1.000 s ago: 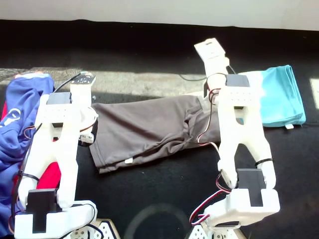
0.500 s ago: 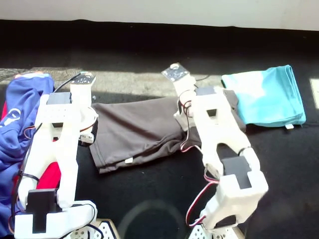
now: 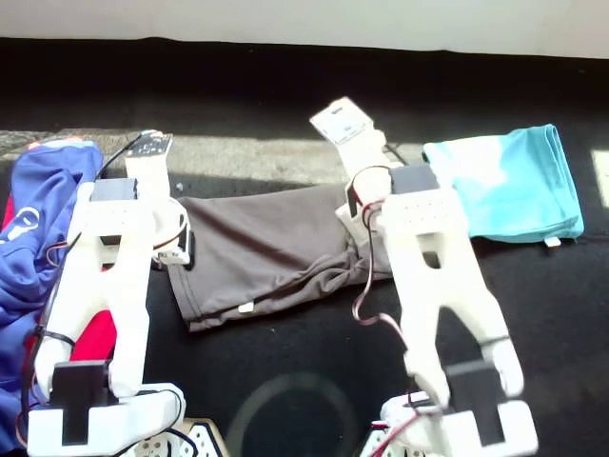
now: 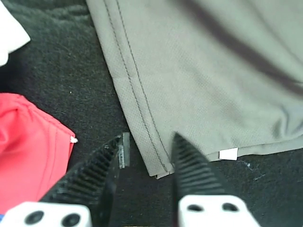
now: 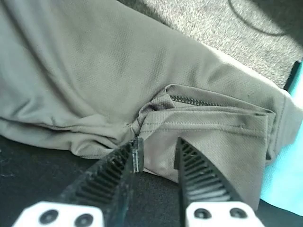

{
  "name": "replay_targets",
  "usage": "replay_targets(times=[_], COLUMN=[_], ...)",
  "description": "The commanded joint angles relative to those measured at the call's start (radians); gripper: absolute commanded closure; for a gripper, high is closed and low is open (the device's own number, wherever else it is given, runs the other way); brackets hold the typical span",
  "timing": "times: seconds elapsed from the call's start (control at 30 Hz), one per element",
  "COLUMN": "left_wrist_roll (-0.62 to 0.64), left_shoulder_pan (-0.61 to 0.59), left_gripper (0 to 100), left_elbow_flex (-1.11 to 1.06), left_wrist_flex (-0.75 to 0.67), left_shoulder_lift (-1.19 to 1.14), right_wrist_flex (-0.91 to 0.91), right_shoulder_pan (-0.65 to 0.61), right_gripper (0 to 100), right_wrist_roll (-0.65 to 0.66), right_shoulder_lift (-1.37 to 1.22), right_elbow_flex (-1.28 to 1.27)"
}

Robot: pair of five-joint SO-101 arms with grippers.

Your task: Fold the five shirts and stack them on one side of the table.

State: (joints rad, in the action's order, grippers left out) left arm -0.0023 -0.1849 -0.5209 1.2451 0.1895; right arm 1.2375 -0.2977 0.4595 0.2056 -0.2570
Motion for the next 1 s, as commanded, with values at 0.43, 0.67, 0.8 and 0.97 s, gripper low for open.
replay_targets(times=[0.43,0.67,0.8,0.97], left_wrist_roll=[0.101,0.101,0.103,0.104], left_shoulder_pan=[-0.117,-0.008,0.013,0.022], left_gripper=[77,77,82,97], left_elbow_flex=[0.317,0.326,0.374,0.46], left_wrist_flex=[-0.011,-0.018,-0.012,0.017], left_shoulder_lift=[-0.527,-0.578,-0.611,-0.68], right_wrist_flex=[0.196,0.203,0.205,0.197], right_shoulder_pan=[0.249,0.295,0.363,0.467], right_gripper=[81.5,81.5,81.5,81.5], right_wrist_roll=[-0.011,0.006,0.006,0.012], right_shoulder_lift=[0.367,0.366,0.377,0.426], right_elbow_flex=[-0.004,-0.004,-0.01,-0.122])
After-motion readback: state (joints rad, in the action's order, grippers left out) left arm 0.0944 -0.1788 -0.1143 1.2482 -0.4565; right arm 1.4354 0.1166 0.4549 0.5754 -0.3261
